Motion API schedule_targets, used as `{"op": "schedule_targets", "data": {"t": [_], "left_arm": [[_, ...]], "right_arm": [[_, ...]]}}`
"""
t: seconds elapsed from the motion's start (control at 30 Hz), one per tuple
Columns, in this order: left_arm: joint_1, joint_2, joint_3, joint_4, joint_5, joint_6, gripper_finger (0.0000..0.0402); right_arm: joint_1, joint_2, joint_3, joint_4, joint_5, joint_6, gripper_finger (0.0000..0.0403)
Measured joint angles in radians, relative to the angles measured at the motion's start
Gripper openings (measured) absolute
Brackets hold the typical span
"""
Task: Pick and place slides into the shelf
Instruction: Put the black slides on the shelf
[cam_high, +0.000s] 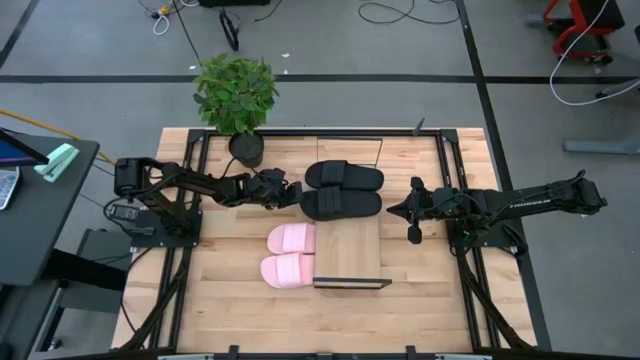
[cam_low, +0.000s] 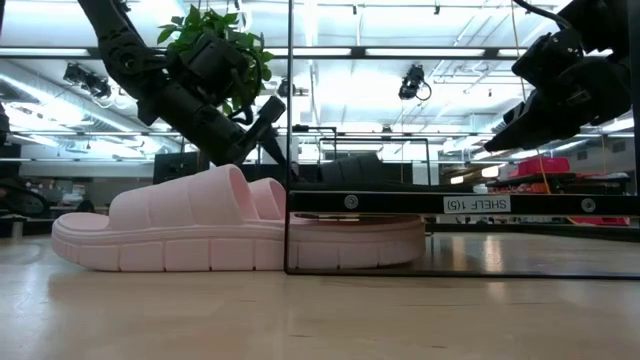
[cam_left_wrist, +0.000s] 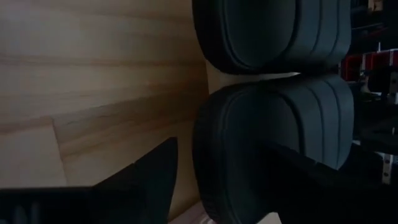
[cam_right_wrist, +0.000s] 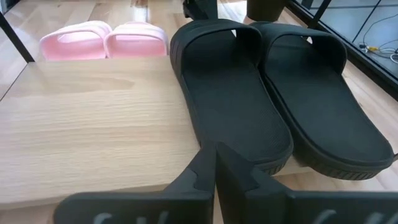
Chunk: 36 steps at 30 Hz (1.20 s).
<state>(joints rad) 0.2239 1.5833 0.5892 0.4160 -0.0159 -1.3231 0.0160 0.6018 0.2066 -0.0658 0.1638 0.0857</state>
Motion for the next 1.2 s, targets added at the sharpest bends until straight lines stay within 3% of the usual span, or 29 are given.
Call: {"op": "schedule_targets", "data": {"t": [0.4,0.73,1.03,1.2], "left_arm": [[0.088,-0.023,-0.073,-0.011,0.107,0.052,0.0223],[0.117,-0.158,-0.198,-0.012,0.063,0.064,0.0222],[0.082,-0.223,-0.206,0.037,0.051,0.078,0.0219],[0.044,-0.223,-0.206,0.039,-0.006,0.057,0.0219]], "right_arm": [[0.000,0.000,0.000,0.000,-0.001,0.020,0.0013],[0.000,0.000,0.000,0.000,-0.001,0.024,0.0013],[0.000,0.000,0.000,0.013,-0.001,0.028,0.0013],[0.000,0.000,0.000,0.015,-0.001,0.028,0.0013]]}}
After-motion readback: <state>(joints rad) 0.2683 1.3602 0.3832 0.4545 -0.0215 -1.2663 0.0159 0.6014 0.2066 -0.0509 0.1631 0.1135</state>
